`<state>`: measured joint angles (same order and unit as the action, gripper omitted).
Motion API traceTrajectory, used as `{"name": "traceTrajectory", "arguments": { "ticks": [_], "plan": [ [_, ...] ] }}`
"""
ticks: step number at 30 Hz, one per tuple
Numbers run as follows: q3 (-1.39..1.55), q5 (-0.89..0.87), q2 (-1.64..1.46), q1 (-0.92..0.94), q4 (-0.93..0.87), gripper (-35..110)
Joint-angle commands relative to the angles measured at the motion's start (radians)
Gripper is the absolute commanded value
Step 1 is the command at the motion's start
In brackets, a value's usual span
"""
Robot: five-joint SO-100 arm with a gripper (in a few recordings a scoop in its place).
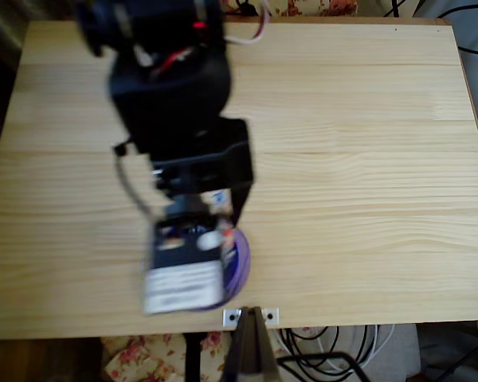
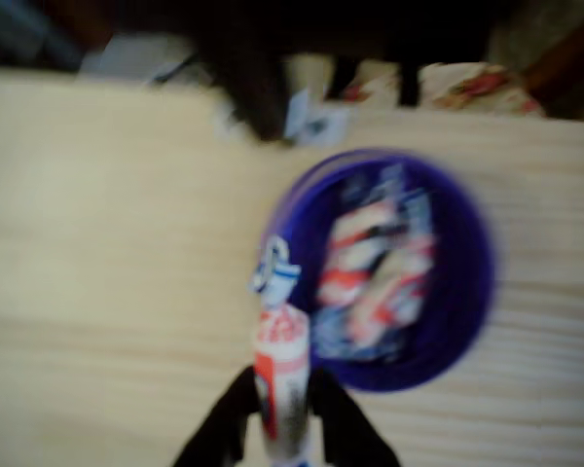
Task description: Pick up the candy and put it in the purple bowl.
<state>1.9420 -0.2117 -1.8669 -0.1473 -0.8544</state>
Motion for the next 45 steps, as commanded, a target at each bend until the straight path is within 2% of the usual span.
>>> {"name": "traceTrajectory", "arguments": {
  "ticks": [1,14,21,27,42,45],
  "plan": [
    [-0.035,-0.032,0.003,0.066,0.052,-1],
    [-0.081,-0.040,0.164,0.087,0.173,1],
    [-0.098,-0.037,0.184,0.091,0.181,13],
    [-0.098,-0.034,0.158,0.094,0.184,16],
    [-0.061,0.048,-0.268,0.166,0.021,16],
    [0.046,0.084,-0.425,0.164,0.000,11]
  ]
}}
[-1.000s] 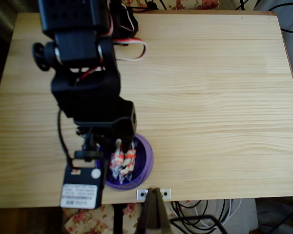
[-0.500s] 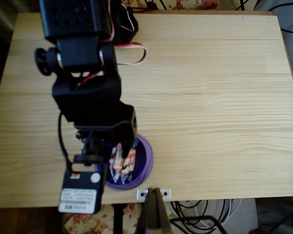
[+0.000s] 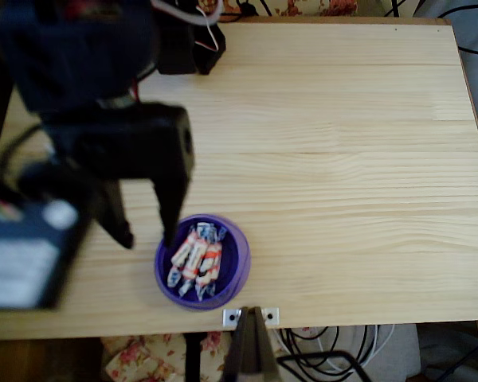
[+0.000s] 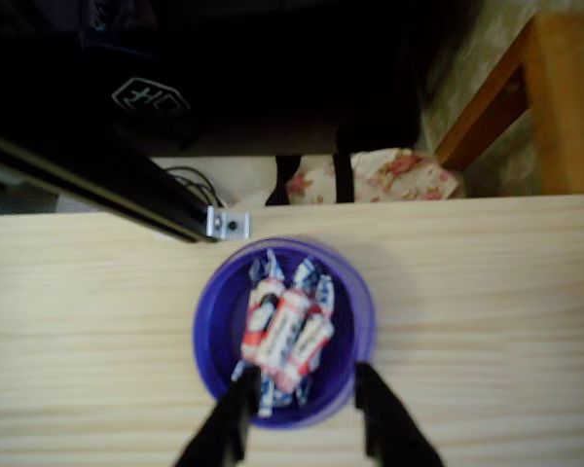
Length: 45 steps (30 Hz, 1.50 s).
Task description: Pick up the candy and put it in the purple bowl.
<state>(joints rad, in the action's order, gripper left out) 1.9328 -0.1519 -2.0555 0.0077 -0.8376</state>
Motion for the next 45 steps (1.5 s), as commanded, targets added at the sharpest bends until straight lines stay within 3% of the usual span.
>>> {"name": "traceTrajectory", "arguments": {
  "ticks": [1,2,6,14,20,45],
  "plan": [
    [0.124,0.032,-0.314,0.009,-0.003,7],
    [0.209,0.032,-0.400,0.014,0.021,-1],
    [0.518,0.048,-0.684,0.055,0.091,-1],
    [0.741,0.150,-0.821,0.110,0.092,-1],
    [0.986,0.138,-1.235,0.086,-0.064,-1],
    [1.103,0.201,-1.244,0.081,-0.126,0]
  ]
}}
